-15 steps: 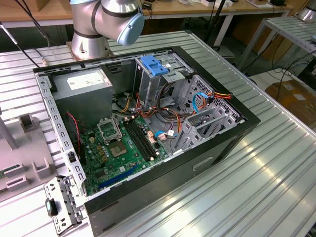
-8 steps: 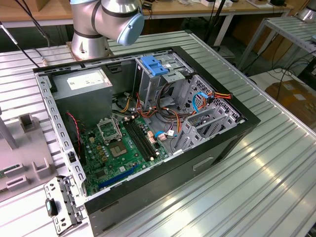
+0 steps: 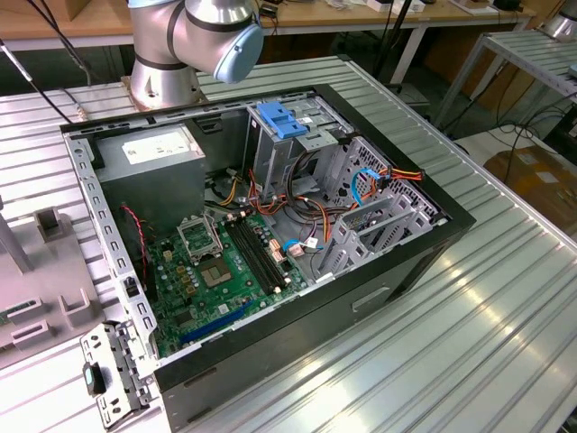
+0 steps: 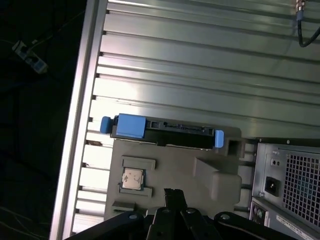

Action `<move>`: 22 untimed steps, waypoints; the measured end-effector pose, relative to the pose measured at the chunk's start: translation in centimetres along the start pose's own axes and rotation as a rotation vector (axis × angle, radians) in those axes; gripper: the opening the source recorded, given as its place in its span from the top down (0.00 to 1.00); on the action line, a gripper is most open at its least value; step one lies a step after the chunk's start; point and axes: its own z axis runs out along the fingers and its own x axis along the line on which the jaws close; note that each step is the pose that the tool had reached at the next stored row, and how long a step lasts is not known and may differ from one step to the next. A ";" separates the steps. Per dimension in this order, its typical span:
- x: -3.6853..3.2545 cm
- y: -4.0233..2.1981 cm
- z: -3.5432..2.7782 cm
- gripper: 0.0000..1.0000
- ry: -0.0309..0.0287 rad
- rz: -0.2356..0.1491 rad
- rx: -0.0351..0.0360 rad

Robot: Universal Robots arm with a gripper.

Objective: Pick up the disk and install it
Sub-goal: 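Pick up the disk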

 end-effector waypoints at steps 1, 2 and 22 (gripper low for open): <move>0.00 0.00 0.00 0.89 0.0002 -0.005 -0.0001; 0.00 0.00 0.00 0.89 0.0005 -0.012 -0.0003; 0.00 0.00 0.00 0.89 0.0067 -0.153 -0.0037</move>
